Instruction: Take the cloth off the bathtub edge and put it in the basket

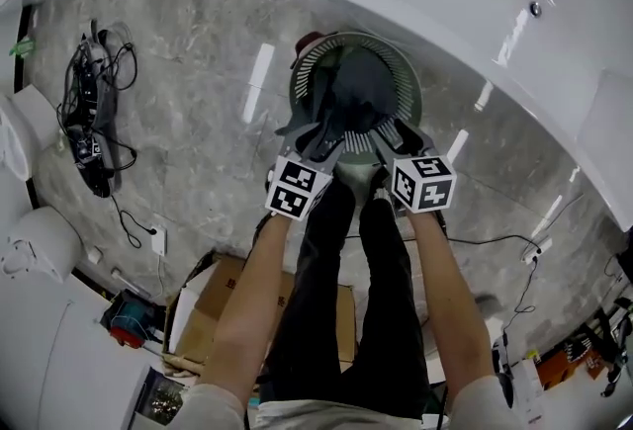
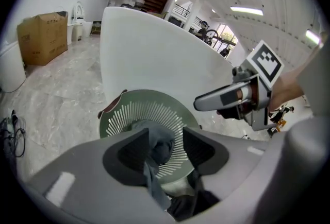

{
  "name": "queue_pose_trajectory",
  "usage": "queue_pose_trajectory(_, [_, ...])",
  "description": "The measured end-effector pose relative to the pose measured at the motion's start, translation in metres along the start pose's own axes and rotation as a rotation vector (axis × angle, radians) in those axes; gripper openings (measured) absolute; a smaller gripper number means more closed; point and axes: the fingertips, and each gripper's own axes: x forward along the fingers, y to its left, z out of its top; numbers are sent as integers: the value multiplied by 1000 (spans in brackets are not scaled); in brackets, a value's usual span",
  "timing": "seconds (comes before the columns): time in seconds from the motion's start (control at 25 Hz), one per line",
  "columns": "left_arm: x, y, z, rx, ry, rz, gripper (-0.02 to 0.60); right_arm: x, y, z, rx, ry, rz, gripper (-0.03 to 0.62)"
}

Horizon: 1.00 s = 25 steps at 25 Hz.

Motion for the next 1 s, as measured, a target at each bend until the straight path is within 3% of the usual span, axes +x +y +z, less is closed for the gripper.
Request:
queue_pose_trajectory(0.2, [-23, -14, -8, -25, -6, 41, 225, -22, 17, -8, -39, 25, 33, 209])
queue_pose_trajectory(0.44, [-68, -63, 0, -59, -36, 77, 225, -87, 41, -12, -77, 35, 69, 209])
queue_pose_trajectory(1.0, [-201, -183, 87, -159, -218, 125, 225, -253, 112, 35, -141, -74, 125, 209])
